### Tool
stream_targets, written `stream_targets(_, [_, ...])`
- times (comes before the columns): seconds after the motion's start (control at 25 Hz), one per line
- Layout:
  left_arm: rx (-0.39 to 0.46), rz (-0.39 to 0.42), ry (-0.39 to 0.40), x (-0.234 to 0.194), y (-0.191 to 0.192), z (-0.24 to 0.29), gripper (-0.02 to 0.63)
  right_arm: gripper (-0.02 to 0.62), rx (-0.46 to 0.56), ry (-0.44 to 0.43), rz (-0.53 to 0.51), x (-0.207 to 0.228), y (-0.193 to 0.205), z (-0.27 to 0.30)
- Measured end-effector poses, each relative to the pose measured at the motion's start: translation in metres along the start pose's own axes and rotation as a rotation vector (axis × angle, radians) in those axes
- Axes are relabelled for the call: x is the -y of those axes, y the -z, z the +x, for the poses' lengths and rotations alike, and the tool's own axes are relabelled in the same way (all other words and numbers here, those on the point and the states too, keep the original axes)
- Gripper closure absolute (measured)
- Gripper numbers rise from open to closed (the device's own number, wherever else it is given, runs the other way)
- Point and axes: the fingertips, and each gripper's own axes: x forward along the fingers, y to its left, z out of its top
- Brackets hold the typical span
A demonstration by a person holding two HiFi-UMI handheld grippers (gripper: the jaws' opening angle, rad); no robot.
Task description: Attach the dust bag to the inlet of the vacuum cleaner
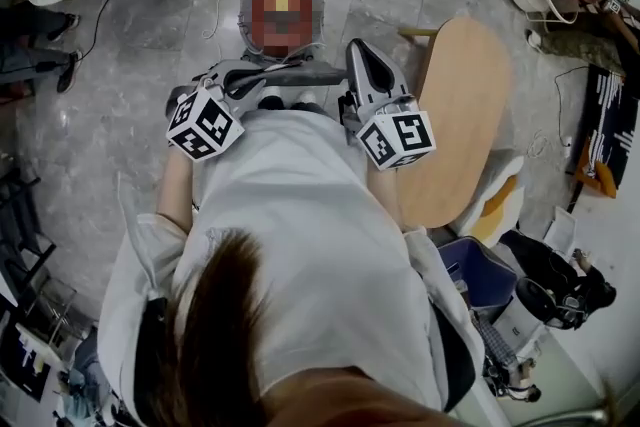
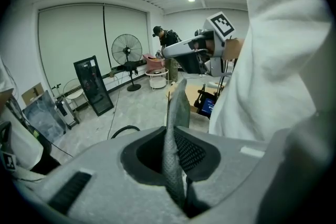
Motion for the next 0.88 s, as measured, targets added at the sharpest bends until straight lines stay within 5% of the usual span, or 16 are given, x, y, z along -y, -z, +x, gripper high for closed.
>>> stream_targets(0.6, [-0.022, 0.007, -0.004, 0.005, -0.028, 0.029, 0.567, 0.591, -0.048, -0.159, -0.085, 0.021, -0.001, -0.013])
stream_targets(0.88, [-0.071, 0.039, 0.007, 0.019, -0.037, 0.046, 0.567, 0.374, -0.237, -0.313, -0.198, 0.014, 0.034, -0.029])
